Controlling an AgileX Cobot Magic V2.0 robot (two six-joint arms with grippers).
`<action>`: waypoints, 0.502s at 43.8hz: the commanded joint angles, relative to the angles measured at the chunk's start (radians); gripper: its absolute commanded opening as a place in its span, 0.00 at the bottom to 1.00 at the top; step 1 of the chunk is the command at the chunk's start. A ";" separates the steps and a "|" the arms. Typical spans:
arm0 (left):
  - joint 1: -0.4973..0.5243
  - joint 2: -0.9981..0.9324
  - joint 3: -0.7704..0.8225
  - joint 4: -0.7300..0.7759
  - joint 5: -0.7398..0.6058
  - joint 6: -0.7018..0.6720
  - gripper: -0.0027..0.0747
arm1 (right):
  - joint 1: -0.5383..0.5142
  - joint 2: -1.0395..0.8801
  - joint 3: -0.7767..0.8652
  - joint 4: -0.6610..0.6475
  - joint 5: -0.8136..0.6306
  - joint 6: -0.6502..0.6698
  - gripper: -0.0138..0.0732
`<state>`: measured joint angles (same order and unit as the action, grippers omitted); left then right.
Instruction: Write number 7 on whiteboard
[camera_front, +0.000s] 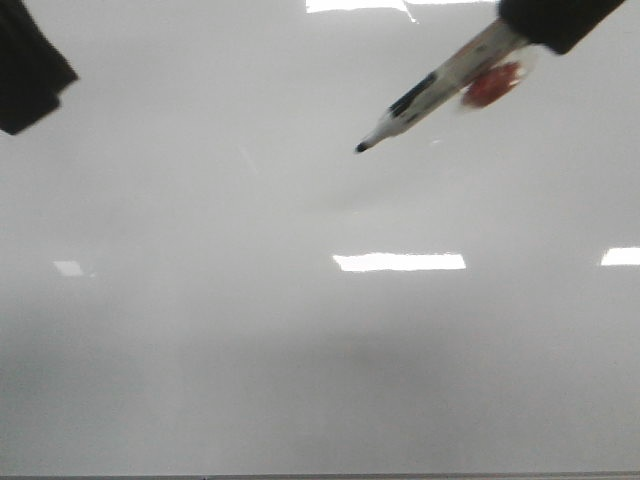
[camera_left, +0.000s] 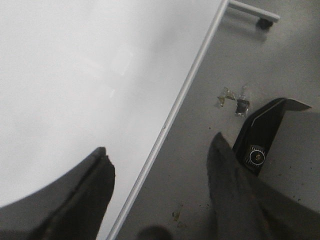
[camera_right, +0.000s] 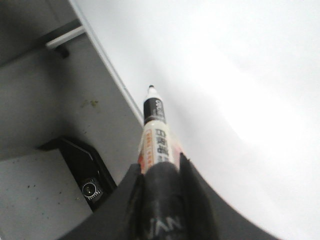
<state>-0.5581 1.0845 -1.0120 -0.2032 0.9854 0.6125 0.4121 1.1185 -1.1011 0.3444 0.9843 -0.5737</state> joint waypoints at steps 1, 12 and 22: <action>0.073 -0.073 0.012 -0.014 -0.044 -0.072 0.56 | -0.095 -0.089 -0.013 -0.001 -0.043 0.108 0.08; 0.201 -0.156 0.059 -0.064 -0.134 -0.085 0.56 | -0.211 -0.283 0.286 0.062 -0.479 0.193 0.08; 0.201 -0.152 0.059 -0.074 -0.165 -0.085 0.56 | -0.201 -0.219 0.290 0.106 -0.622 0.193 0.08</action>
<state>-0.3587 0.9414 -0.9267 -0.2477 0.8865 0.5422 0.2086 0.8746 -0.7690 0.4024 0.4770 -0.3841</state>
